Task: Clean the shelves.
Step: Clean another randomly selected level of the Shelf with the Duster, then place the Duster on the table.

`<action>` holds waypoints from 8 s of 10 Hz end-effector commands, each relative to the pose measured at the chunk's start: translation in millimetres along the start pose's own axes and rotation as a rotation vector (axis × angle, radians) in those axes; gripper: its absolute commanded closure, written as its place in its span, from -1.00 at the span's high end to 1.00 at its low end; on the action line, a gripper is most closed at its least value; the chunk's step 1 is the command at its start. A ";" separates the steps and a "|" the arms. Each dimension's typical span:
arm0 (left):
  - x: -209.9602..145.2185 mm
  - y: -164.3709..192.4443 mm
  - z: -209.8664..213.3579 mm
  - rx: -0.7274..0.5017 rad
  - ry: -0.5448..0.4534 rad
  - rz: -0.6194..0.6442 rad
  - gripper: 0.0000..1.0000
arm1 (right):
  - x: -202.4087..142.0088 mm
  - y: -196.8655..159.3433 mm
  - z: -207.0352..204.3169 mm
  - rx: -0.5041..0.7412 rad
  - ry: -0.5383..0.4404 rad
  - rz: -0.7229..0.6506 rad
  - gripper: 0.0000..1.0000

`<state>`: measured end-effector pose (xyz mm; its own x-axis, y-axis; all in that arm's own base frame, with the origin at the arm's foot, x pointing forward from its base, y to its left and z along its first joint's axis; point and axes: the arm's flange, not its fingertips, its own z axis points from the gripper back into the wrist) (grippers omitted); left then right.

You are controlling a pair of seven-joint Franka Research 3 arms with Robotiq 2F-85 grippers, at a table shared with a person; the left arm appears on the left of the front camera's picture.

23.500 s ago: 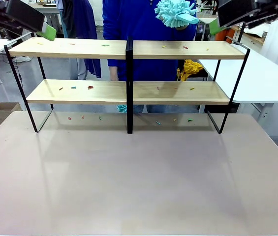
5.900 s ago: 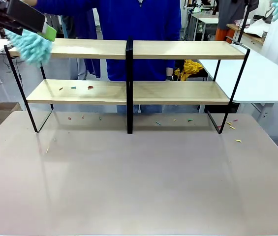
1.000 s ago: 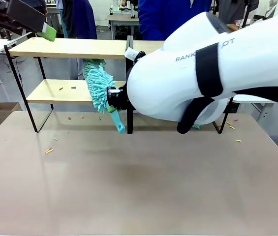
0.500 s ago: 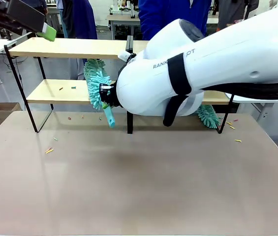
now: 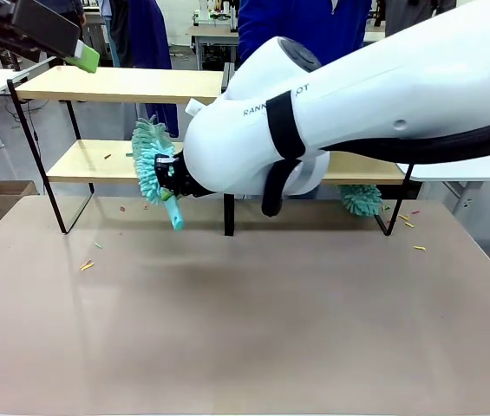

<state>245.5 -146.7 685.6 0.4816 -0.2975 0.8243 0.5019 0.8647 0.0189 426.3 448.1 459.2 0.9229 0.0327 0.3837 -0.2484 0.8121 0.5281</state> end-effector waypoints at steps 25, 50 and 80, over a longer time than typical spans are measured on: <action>0.0 1.3 -0.3 -0.012 -0.007 0.002 1.00 | -80.6 -200.4 252.3 0.514 0.514 0.440 -0.75; 0.0 1.3 -0.3 -0.012 -0.007 0.002 1.00 | -204.3 -355.4 655.2 0.332 -0.601 0.225 -0.75; -287.4 239.7 -113.7 -1.027 0.210 1.092 1.00 | -175.1 -360.5 406.0 0.412 -0.022 0.071 1.00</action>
<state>309.5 101.6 387.5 0.9869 0.1518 0.0541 0.0398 0.0955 -0.9946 252.5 -94.7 480.3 0.7406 0.4214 0.5234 -0.6680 0.5458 0.5058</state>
